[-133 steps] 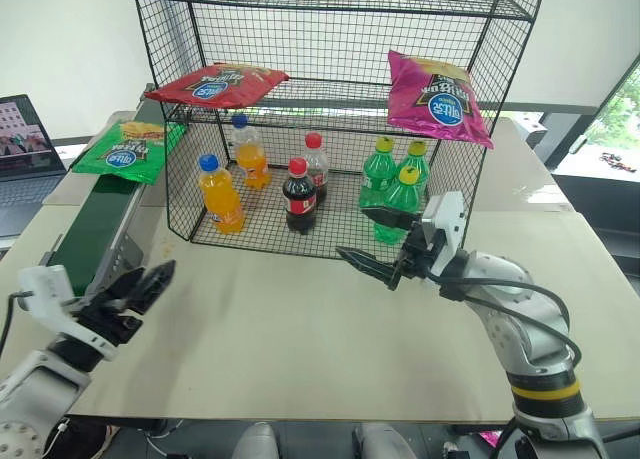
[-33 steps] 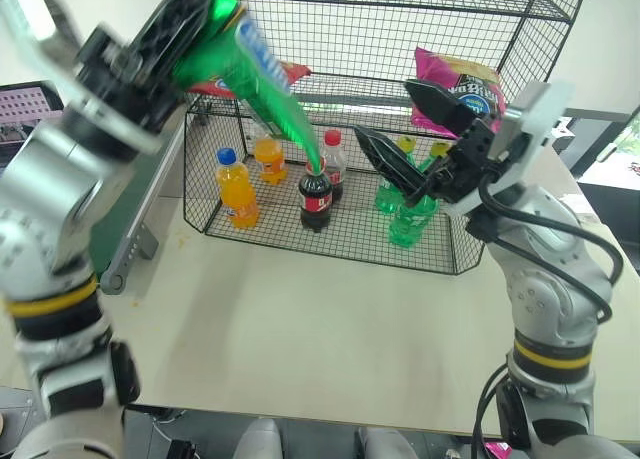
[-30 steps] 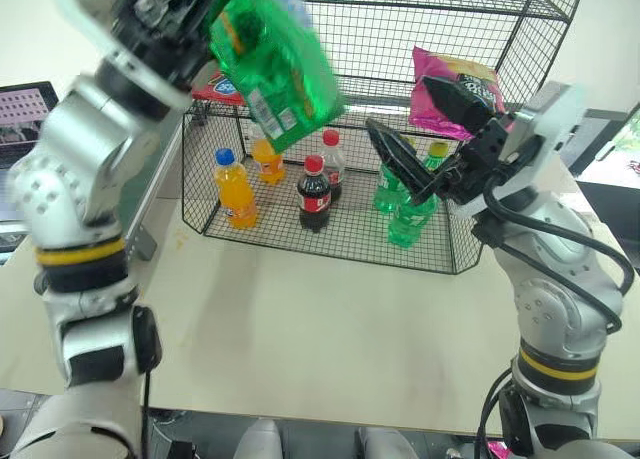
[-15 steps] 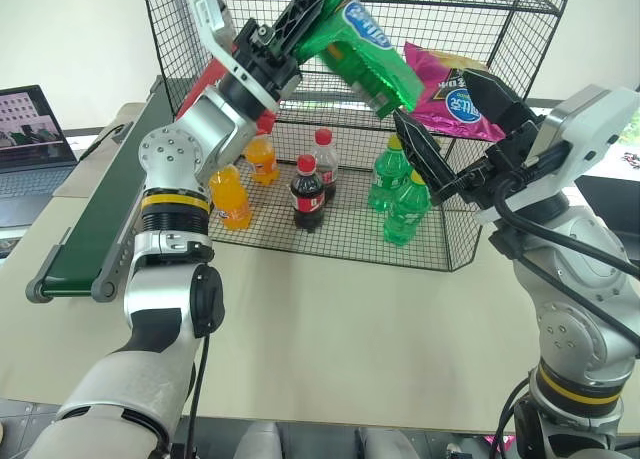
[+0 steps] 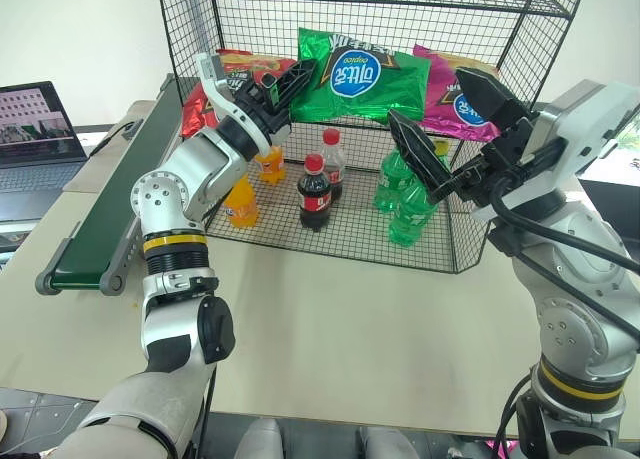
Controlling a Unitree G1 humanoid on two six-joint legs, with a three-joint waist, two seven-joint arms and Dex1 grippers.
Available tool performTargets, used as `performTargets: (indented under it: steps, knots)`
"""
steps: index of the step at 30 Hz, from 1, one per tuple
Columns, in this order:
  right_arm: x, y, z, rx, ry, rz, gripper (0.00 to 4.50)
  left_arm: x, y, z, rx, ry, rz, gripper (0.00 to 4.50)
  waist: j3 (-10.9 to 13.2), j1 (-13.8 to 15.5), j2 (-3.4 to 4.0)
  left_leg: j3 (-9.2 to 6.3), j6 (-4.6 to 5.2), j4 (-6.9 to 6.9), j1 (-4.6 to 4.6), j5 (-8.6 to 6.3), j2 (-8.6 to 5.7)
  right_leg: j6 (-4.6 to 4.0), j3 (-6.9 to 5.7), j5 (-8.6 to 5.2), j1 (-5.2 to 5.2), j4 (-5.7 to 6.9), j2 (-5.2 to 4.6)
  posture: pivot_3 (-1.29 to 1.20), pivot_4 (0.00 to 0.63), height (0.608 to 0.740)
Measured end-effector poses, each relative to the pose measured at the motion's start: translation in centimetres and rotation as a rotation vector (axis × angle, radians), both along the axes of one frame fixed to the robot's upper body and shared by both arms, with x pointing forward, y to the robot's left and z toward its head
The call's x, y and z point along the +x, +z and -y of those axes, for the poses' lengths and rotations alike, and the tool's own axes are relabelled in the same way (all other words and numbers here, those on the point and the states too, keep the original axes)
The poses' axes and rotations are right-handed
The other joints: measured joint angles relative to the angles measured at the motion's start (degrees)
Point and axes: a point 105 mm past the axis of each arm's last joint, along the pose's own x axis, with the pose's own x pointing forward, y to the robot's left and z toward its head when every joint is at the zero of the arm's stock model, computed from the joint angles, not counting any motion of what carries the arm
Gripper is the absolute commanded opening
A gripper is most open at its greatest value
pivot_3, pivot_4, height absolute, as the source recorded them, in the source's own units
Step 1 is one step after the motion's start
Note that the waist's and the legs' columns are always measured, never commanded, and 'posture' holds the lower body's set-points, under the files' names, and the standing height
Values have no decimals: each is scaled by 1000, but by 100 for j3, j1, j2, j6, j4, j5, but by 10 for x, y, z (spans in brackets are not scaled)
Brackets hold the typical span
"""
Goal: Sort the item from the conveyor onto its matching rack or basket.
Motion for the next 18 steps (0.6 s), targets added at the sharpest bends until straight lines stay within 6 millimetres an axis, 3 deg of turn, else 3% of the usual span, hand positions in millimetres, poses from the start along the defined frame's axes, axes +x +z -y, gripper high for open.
performTargets:
  steps: [5, 10, 14, 18]
  knots:
    - [0, -1, -2, -7, 1, -3, 4500, 2, -1, 0, 26, 16, -30, 76, 0, 4, 0, -2, -2, 0, 0, 1, -3, 0, -1, 0, 0, 0, -1, 0, 150, 740]
    - [0, 0, -2, -7, -5, 2, 4500, 4, -11, -1, 92, 30, -89, 76, 0, -1, 0, -4, -3, -1, 0, 2, -3, 0, -1, 0, 0, 1, -1, 0, 150, 740]
    - [-2, 0, -1, -4, -16, 9, 4500, 5, -34, -4, 166, 34, -181, 76, 0, -2, 0, -6, -7, -1, 1, 4, -3, 0, -1, 0, 0, 4, -1, 0, 150, 740]
    - [-2, -1, 0, -4, -21, 7, 4500, 4, -35, -6, 185, 46, -194, 76, 0, -5, 0, -6, -9, -2, 1, 5, -5, 0, -1, 0, 0, 3, -2, 0, 150, 740]
